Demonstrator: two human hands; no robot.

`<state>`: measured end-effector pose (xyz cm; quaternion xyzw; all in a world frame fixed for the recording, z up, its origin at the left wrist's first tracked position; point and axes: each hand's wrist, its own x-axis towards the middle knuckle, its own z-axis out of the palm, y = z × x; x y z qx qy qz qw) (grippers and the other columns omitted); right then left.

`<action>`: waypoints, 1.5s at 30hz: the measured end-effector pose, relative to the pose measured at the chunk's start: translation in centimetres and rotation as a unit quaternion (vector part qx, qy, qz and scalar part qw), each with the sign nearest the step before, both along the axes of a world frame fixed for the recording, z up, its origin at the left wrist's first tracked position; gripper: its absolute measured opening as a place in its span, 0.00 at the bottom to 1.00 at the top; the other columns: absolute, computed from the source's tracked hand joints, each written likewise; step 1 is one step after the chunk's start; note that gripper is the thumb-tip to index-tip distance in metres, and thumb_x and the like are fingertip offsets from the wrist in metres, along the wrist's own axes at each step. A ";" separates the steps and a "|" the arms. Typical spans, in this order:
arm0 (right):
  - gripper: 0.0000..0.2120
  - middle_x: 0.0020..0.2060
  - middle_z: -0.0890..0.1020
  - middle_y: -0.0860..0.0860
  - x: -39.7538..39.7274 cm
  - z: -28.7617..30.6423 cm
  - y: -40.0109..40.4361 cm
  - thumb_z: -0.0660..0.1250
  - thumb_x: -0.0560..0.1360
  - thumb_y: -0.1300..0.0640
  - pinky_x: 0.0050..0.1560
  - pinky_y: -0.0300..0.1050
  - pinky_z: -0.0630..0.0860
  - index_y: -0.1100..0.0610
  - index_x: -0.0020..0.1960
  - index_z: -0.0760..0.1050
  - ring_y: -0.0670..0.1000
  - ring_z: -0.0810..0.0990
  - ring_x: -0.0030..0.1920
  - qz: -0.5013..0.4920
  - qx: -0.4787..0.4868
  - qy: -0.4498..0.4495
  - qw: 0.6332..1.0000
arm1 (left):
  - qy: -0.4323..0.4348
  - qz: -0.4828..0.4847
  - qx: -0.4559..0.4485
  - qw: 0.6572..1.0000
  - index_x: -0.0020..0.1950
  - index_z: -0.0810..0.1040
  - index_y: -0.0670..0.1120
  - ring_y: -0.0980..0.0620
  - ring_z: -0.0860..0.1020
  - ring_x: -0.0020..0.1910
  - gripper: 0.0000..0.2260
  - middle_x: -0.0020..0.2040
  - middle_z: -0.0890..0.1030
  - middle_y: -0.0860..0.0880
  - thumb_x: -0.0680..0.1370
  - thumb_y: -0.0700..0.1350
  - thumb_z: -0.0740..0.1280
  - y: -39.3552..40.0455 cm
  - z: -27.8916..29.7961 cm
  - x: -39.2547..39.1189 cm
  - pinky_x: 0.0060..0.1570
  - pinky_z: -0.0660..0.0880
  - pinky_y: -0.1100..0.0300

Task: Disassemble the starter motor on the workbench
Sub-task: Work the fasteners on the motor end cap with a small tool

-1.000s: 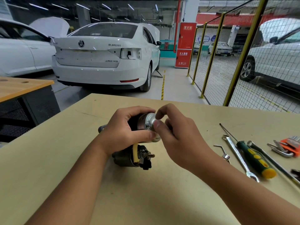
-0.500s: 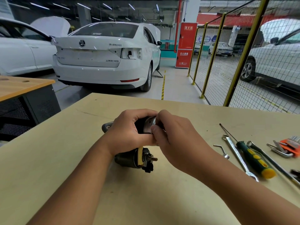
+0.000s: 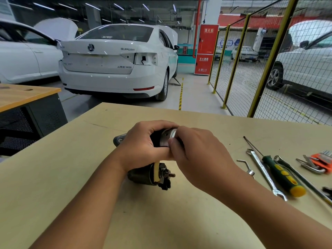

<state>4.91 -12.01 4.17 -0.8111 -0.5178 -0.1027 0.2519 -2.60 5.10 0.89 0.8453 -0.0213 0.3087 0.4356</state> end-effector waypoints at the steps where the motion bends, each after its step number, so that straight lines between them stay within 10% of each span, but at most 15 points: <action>1: 0.15 0.35 0.71 0.45 0.0 0.0 0.0 0.55 0.82 0.47 0.32 0.47 0.62 0.47 0.38 0.60 0.48 0.72 0.37 -0.002 0.002 0.007 1.000 | 0.001 -0.001 -0.002 1.000 0.62 0.84 0.57 0.49 0.85 0.57 0.22 0.55 0.87 0.53 0.68 0.50 0.79 0.0 0.0 0.0 0.56 0.84 0.45; 15: 0.07 0.34 0.78 0.45 0.9 -0.4 0.1 0.61 0.78 0.50 0.35 0.52 0.76 0.48 0.43 0.74 0.47 0.76 0.37 0.016 0.090 0.114 0.989 | -0.008 -0.021 -0.015 1.000 0.63 0.84 0.55 0.47 0.85 0.57 0.22 0.55 0.87 0.51 0.69 0.48 0.81 0.3 -0.1 0.1 0.54 0.85 0.49; 34: 0.09 0.31 0.76 0.43 0.5 -1.0 3.2 0.69 0.76 0.47 0.31 0.37 0.65 0.48 0.40 0.74 0.42 0.76 0.37 0.015 0.172 0.122 0.977 | -0.038 -0.010 -0.073 0.997 0.64 0.83 0.44 0.46 0.85 0.59 0.23 0.58 0.86 0.47 0.70 0.38 0.79 1.5 -0.2 -0.6 0.57 0.83 0.52; 40: 0.05 0.33 0.79 0.47 0.6 -3.1 3.6 0.63 0.82 0.56 0.35 0.45 0.73 0.48 0.51 0.75 0.46 0.76 0.32 0.034 0.387 0.266 0.882 | -0.073 0.013 -0.128 0.989 0.62 0.84 0.47 0.47 0.86 0.55 0.26 0.55 0.87 0.48 0.64 0.49 0.80 1.9 0.0 -1.4 0.53 0.82 0.58; 45: 0.07 0.31 0.77 0.48 0.4 -5.2 3.6 0.65 0.78 0.48 0.32 0.42 0.66 0.48 0.43 0.75 0.46 0.71 0.29 0.070 0.326 0.415 0.847 | -0.070 0.011 -0.121 0.990 0.63 0.84 0.46 0.46 0.86 0.57 0.26 0.56 0.87 0.47 0.66 0.49 0.80 1.9 0.0 -1.4 0.56 0.82 0.56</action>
